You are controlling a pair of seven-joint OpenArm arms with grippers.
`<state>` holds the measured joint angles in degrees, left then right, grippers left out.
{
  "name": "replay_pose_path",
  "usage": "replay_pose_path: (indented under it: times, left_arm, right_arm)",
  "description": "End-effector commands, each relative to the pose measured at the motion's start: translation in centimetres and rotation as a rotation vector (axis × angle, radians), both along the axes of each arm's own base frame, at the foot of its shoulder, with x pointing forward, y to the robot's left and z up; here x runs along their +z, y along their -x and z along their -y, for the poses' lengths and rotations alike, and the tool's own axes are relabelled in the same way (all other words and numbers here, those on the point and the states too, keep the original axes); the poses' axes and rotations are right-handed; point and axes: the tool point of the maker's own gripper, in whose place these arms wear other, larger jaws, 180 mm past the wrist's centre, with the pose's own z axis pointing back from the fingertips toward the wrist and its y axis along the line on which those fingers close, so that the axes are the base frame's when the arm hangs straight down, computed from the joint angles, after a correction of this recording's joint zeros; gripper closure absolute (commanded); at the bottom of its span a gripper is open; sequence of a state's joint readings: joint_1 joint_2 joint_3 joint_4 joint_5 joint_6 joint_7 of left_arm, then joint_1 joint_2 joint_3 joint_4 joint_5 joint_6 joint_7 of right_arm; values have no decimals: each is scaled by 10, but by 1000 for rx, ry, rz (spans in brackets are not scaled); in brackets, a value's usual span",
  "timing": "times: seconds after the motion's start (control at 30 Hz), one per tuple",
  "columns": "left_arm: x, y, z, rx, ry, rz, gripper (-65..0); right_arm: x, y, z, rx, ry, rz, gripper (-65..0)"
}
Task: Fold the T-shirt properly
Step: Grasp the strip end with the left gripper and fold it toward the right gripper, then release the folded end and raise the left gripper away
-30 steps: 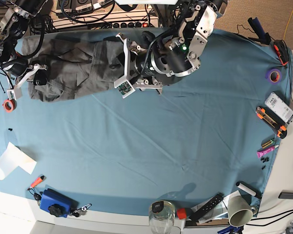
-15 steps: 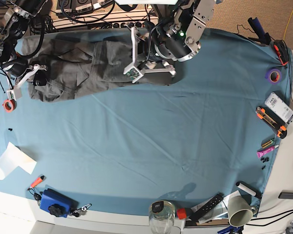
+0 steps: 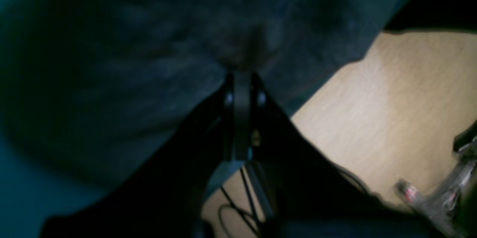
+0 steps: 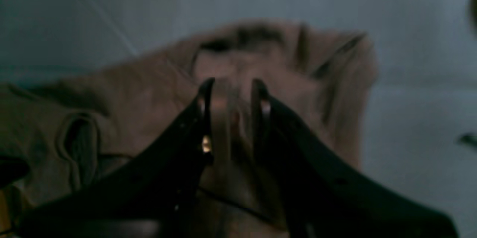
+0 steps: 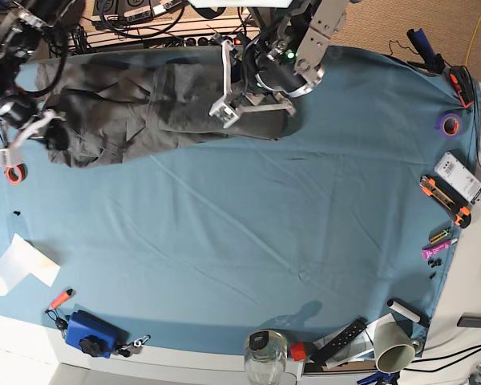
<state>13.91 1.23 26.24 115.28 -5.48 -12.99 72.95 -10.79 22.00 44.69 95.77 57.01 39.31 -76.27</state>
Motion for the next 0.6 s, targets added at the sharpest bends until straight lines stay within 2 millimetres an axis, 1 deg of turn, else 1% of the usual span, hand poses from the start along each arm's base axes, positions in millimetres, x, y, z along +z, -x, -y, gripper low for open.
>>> replay_pose_path:
  times: [0.0,0.07,0.17,0.23,0.3,0.37,0.57]
  left_arm:
    - [22,-10,8,18,65,63,0]
    - [40,-11,10,35,115,113,0]
    - [61,-6,9,59,170,156,0]
    - [73,-4,6,78,194,189,0]
    - [83,-7,0,104,192,240,0]
    - [87,-13,-10,120,159,291,0]
    - [78,-31,-51,209,-13,394,0]
  right_arm:
    - [23,-7,13,-7,36,69,-103]
    - [36,-5,28,-41,51,100,-103]
    - [54,0,51,-90,95,125,-103]
    - [65,1,63,-114,119,138,-103]
    - [71,1,70,-125,136,141,-103]
    - [73,2,72,-121,147,130,-103]
    - [67,6,80,-152,179,88,-104]
